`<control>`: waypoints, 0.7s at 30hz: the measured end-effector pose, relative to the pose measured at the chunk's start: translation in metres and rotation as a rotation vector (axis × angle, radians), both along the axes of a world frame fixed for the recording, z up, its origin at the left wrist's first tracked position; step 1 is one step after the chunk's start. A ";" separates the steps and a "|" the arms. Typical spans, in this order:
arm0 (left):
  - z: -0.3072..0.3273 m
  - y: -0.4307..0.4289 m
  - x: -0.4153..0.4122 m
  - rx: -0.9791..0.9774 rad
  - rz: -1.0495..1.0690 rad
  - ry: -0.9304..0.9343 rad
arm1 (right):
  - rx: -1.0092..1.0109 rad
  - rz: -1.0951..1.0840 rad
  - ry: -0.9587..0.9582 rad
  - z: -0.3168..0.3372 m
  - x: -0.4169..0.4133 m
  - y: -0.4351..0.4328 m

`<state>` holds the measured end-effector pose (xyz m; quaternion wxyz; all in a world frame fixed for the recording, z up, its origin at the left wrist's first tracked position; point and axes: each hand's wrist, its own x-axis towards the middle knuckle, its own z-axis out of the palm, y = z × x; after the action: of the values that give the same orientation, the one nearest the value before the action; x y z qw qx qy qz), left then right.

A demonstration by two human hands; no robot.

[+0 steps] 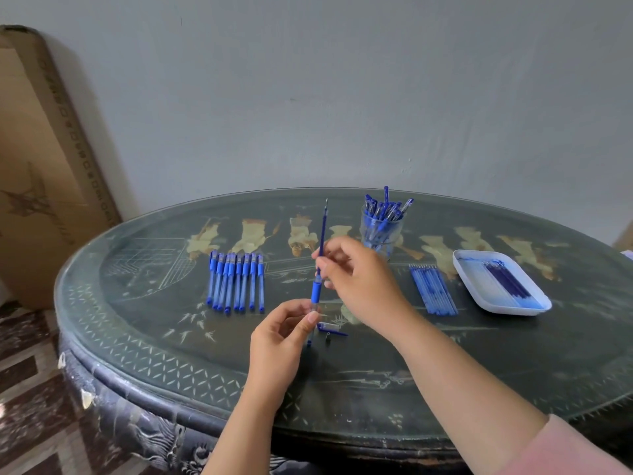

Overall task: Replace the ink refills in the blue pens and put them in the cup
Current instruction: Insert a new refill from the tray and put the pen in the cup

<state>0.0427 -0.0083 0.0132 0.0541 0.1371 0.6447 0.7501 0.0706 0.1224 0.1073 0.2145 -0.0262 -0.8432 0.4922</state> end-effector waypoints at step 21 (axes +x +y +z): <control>0.000 -0.001 0.000 -0.026 0.012 0.021 | 0.619 -0.067 -0.244 -0.073 0.021 0.015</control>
<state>0.0425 -0.0089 0.0133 0.0448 0.1402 0.6557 0.7405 0.0919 0.1375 0.0339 0.1261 -0.0463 -0.9708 0.1986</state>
